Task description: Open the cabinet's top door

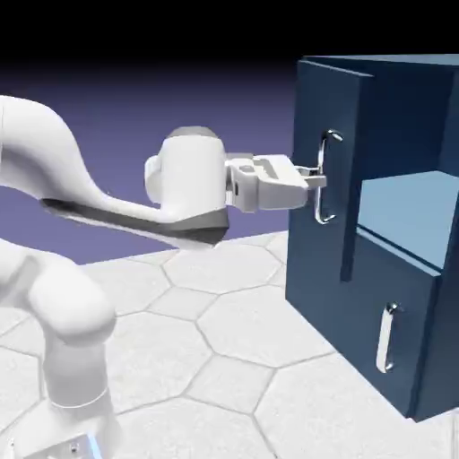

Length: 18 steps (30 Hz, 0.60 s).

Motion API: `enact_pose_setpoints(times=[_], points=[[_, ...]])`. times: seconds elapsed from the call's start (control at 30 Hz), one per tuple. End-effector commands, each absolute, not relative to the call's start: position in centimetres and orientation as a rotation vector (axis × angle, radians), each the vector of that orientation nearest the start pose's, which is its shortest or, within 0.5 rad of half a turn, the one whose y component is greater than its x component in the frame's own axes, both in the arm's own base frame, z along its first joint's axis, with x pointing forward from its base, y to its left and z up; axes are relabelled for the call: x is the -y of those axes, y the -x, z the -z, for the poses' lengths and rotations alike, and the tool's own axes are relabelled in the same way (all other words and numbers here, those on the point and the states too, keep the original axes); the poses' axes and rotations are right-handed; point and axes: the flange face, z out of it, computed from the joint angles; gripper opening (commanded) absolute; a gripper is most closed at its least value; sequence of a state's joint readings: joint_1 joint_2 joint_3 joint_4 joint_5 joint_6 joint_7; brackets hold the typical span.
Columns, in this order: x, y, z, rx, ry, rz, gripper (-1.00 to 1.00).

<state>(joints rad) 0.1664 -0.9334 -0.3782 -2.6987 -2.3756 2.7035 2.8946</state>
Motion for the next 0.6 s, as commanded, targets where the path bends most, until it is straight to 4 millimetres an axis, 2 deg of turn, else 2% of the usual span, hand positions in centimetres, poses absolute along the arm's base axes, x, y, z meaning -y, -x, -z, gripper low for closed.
enact_pose_setpoints(times=[0.0,0.23,0.57], points=[[5.4,-31.5,-53.1,-1.135,1.701,2.005,-1.0],[2.7,-28.5,-53.1,-1.222,1.681,2.052,-1.0],[-0.1,-25.7,-53.0,-1.321,1.663,2.09,-1.0]])
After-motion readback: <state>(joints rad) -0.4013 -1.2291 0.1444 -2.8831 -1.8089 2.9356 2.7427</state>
